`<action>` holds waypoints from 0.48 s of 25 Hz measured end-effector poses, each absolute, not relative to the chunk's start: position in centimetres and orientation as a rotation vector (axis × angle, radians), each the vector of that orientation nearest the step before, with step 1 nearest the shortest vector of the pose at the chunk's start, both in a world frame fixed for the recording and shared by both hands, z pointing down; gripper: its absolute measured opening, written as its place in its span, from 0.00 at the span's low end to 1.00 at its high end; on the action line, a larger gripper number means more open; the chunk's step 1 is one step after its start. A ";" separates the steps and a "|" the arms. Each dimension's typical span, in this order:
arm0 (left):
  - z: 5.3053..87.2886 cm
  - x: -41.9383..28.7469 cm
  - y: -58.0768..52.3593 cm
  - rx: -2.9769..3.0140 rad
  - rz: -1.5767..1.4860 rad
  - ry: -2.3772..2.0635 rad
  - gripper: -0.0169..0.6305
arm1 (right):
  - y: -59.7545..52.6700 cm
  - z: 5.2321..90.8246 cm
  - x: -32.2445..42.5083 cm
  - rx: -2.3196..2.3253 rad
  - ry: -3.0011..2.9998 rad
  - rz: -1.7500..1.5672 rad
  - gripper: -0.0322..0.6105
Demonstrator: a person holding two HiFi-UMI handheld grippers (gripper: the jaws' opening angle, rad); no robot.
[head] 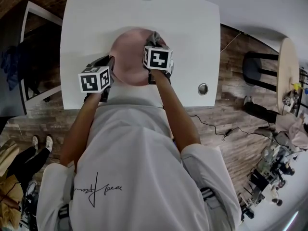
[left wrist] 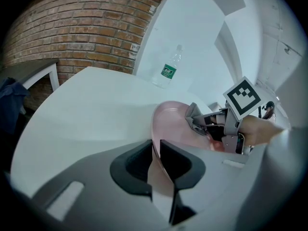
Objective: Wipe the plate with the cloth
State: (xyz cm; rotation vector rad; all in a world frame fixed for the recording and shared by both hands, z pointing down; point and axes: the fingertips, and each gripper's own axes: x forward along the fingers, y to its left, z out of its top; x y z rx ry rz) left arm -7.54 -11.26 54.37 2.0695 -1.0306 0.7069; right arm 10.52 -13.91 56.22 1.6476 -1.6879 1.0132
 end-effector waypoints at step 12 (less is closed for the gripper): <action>54.3 -7.6 -11.2 2.071 0.715 -1.018 0.13 | -14.8 56.1 10.1 1.625 -1.704 1.007 0.09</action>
